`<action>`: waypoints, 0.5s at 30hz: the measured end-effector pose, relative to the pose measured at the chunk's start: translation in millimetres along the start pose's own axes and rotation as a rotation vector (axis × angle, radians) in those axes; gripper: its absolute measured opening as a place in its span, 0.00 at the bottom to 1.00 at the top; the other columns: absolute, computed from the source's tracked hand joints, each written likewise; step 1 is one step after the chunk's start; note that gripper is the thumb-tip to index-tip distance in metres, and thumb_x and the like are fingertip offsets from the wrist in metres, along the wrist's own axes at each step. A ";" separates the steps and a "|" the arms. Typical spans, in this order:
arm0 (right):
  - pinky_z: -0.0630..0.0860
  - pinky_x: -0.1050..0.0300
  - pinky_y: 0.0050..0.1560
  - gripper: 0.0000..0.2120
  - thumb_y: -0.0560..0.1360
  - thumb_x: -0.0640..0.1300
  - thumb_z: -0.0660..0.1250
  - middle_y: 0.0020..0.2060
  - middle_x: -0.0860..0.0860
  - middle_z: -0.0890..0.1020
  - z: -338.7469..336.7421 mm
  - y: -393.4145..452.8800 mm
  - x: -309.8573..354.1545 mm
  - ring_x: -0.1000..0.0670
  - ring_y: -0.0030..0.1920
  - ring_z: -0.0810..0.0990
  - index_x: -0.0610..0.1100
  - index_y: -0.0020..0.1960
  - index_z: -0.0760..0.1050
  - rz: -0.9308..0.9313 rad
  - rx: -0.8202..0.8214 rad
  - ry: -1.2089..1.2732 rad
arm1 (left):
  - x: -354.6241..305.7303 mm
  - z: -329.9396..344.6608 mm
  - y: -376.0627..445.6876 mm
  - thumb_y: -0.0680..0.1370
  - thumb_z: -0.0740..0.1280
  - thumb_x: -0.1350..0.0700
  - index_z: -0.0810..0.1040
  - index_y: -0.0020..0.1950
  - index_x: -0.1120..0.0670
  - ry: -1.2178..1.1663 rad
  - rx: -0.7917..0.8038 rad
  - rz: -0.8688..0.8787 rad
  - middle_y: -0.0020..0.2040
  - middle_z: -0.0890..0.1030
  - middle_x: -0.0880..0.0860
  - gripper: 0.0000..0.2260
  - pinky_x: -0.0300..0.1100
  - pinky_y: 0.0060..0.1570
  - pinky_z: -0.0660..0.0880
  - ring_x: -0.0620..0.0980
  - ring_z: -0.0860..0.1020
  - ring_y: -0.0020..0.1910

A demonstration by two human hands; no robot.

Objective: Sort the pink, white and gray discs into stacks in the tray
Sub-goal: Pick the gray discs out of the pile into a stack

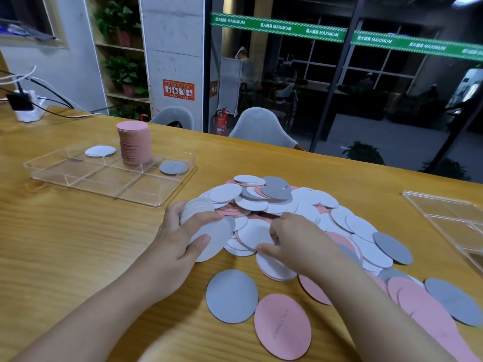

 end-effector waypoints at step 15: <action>0.72 0.52 0.46 0.14 0.79 0.52 0.57 0.44 0.49 0.79 -1.6 7.0 3.1 0.47 0.46 0.76 0.43 0.49 0.74 -0.132 -0.120 0.147 | 0.2 -0.6 -0.3 0.80 0.58 0.52 0.65 0.59 0.26 0.000 0.003 -0.007 0.62 0.55 0.36 0.18 0.41 0.66 0.58 0.45 0.60 0.68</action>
Point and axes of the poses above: each hand's wrist, its own y-axis towards the middle knuckle, its own z-axis out of the palm, x = y × z, the point moved 6 cm from there along y, towards the middle knuckle
